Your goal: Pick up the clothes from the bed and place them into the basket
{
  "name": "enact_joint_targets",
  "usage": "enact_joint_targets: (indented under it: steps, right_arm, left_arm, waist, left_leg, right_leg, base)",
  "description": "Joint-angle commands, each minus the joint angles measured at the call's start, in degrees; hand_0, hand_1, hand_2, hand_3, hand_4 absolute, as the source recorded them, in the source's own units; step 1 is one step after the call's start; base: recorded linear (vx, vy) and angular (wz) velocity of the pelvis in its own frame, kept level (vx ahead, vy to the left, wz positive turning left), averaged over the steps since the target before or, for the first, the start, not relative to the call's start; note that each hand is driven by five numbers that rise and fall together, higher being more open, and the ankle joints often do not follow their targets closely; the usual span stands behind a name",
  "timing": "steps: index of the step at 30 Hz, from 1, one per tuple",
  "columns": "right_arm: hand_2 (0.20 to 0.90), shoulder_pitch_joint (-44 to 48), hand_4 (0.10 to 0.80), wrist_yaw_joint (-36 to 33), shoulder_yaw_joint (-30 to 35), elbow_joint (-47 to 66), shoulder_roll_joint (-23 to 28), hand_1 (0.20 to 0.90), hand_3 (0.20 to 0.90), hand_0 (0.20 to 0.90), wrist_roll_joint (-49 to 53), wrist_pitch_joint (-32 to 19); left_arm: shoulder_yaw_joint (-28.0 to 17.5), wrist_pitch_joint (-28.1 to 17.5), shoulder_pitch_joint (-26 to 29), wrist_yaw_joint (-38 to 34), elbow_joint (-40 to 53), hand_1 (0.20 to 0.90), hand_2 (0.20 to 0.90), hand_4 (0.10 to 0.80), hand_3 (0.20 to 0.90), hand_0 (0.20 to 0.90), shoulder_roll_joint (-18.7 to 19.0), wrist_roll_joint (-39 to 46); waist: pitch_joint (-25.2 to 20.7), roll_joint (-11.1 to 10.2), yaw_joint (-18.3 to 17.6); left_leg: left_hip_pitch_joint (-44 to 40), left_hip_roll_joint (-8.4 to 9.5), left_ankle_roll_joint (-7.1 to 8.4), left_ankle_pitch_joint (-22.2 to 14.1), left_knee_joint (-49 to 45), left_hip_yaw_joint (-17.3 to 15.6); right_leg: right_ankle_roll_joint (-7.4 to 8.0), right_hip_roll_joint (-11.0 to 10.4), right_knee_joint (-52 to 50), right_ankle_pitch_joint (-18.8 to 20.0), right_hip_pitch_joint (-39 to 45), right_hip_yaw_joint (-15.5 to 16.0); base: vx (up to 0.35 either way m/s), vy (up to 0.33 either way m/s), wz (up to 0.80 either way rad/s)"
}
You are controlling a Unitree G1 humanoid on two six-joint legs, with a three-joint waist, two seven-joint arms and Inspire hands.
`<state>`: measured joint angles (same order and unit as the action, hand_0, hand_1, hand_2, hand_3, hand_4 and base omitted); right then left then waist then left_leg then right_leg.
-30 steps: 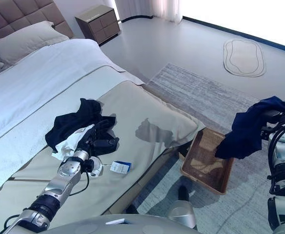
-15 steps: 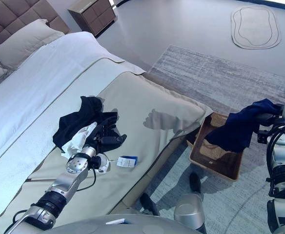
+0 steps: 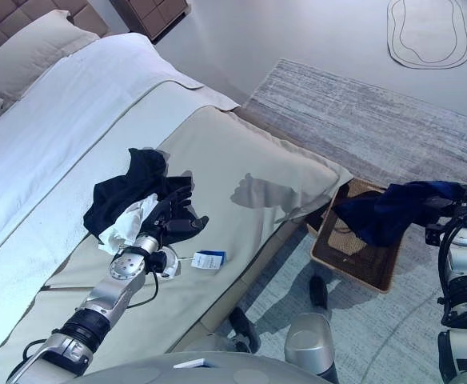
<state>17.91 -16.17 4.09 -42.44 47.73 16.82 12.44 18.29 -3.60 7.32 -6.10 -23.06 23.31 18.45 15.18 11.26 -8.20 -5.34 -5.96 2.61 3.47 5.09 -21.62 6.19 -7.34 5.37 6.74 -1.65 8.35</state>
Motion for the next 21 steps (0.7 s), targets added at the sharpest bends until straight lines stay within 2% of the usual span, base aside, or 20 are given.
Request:
enact_joint_targets:
  steps: [1, 14, 21]
  right_arm:
    - [0.9, 3.1, 0.8, -1.6, 1.2, 3.4, 1.4, 0.9, 0.9, 0.9, -1.4, -4.9]
    - [0.9, 1.0, 0.8, 2.4, 0.1, 7.5, -0.2, 0.9, 0.9, 0.9, -4.8, -5.8]
    - [0.9, -1.0, 0.8, 4.3, -1.5, 10.9, -2.7, 0.9, 0.9, 0.9, -7.6, -5.2]
  left_arm:
    - [0.0, -4.1, 2.5, 0.1, 4.8, 0.9, 0.9, 0.8, 0.9, 0.9, 3.8, -0.4]
    - [-0.7, -3.9, 1.7, -0.6, 3.7, 0.9, 0.9, 0.8, 0.9, 0.9, 3.5, -1.0]
    - [-2.1, -4.4, 0.5, -0.5, 3.2, 0.9, 0.9, 0.8, 0.9, 0.9, 3.3, -1.9]
  waist:
    - [-2.7, -3.6, 0.0]
    - [-4.4, -6.1, 1.2]
    - [-5.2, -7.6, 2.0]
  left_leg:
    - [0.7, -0.34, 3.22, -3.7, -1.8, 2.2]
    - [-0.1, -0.43, 2.85, -3.8, -1.7, 2.8]
    - [-0.7, -0.41, 2.56, -3.7, -1.4, 3.5]
  right_leg:
    - [-1.66, 1.6, -1.1, -4.8, 1.6, 1.5]
    - [-1.94, 2.1, -1.3, -5.3, 3.1, 2.2]
    - [-2.0, 2.3, -1.3, -5.3, 3.8, 2.4]
  base:
    - [0.0, 0.0, 0.0]
    - [0.003, 0.001, 0.02]
    - [0.008, 0.006, 0.05]
